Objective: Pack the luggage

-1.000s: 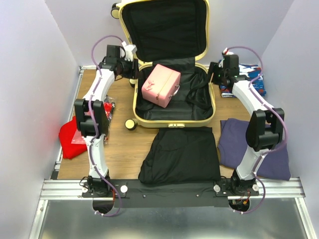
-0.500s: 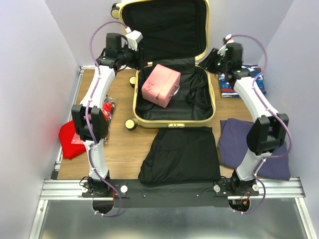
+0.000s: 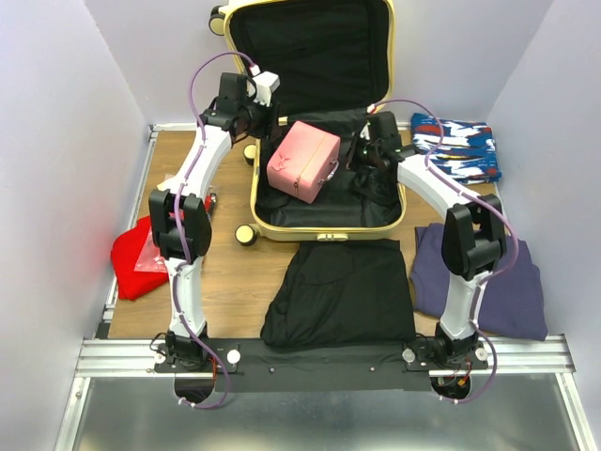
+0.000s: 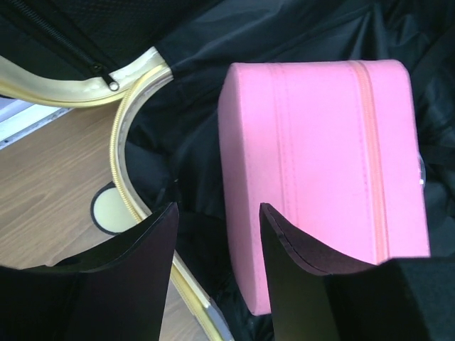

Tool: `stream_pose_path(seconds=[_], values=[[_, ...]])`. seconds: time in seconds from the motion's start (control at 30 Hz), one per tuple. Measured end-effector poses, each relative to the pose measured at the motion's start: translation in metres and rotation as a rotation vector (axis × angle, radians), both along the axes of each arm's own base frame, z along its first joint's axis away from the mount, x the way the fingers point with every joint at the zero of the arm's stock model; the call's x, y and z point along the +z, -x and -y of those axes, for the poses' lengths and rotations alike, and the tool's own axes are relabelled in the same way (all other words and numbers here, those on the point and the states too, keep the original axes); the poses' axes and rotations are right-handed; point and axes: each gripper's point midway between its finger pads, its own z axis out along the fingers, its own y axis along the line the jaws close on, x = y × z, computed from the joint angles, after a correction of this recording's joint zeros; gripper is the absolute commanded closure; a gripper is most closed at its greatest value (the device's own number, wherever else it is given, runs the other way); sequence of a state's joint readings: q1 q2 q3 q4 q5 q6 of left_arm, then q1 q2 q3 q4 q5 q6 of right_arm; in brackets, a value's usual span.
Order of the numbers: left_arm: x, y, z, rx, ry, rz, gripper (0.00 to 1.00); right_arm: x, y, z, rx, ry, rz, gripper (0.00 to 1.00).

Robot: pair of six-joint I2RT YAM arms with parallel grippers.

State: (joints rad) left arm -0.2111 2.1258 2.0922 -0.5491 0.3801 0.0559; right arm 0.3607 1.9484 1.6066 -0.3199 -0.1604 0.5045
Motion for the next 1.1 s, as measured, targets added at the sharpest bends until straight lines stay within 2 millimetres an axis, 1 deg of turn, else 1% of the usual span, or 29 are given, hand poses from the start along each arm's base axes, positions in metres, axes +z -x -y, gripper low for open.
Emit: stream_pose_path(seconds=[0.13, 0.27, 0.37, 0.43, 0.53, 0.6, 0.63, 0.73, 0.87, 0.93, 1.0, 1.1], values=[[-0.009, -0.006, -0.001, 0.012, -0.007, -0.013, 0.44, -0.022, 0.001, -0.006, 0.005, 0.034, -0.03, 0.87], [-0.023, -0.005, 0.003, 0.008, -0.013, -0.044, 0.47, -0.052, 0.002, -0.01, 0.009, 0.067, -0.085, 0.87], [-0.03, 0.001, 0.011, -0.008, -0.018, -0.063, 0.51, -0.061, 0.0, -0.013, 0.011, 0.076, -0.102, 0.87], [-0.033, 0.004, 0.017, -0.019, -0.021, -0.07, 0.53, -0.06, -0.005, -0.018, 0.017, 0.073, -0.093, 0.87], [-0.037, 0.009, 0.025, -0.037, -0.026, -0.079, 0.55, -0.045, -0.014, -0.028, 0.031, 0.061, -0.053, 0.87], [-0.04, 0.013, 0.032, -0.053, -0.034, -0.085, 0.55, -0.03, -0.021, -0.037, 0.043, 0.053, -0.015, 0.86], [-0.04, 0.012, 0.032, -0.05, -0.04, -0.081, 0.55, -0.026, -0.023, -0.038, 0.046, 0.056, -0.002, 0.86], [-0.04, 0.011, 0.031, -0.047, -0.041, -0.079, 0.55, -0.021, -0.029, -0.039, 0.046, 0.061, 0.015, 0.85], [-0.04, 0.011, 0.031, -0.046, -0.04, -0.079, 0.52, -0.023, -0.03, -0.035, 0.056, 0.095, 0.03, 0.74], [-0.039, 0.011, 0.029, -0.042, -0.031, -0.084, 0.52, -0.023, -0.029, -0.033, 0.069, 0.113, 0.039, 0.72], [-0.038, 0.011, 0.026, -0.043, -0.015, -0.092, 0.52, -0.024, -0.023, -0.03, 0.082, 0.129, 0.04, 0.67], [-0.037, 0.009, 0.02, -0.038, 0.006, -0.101, 0.52, -0.017, -0.02, -0.024, 0.092, 0.144, 0.058, 0.64]])
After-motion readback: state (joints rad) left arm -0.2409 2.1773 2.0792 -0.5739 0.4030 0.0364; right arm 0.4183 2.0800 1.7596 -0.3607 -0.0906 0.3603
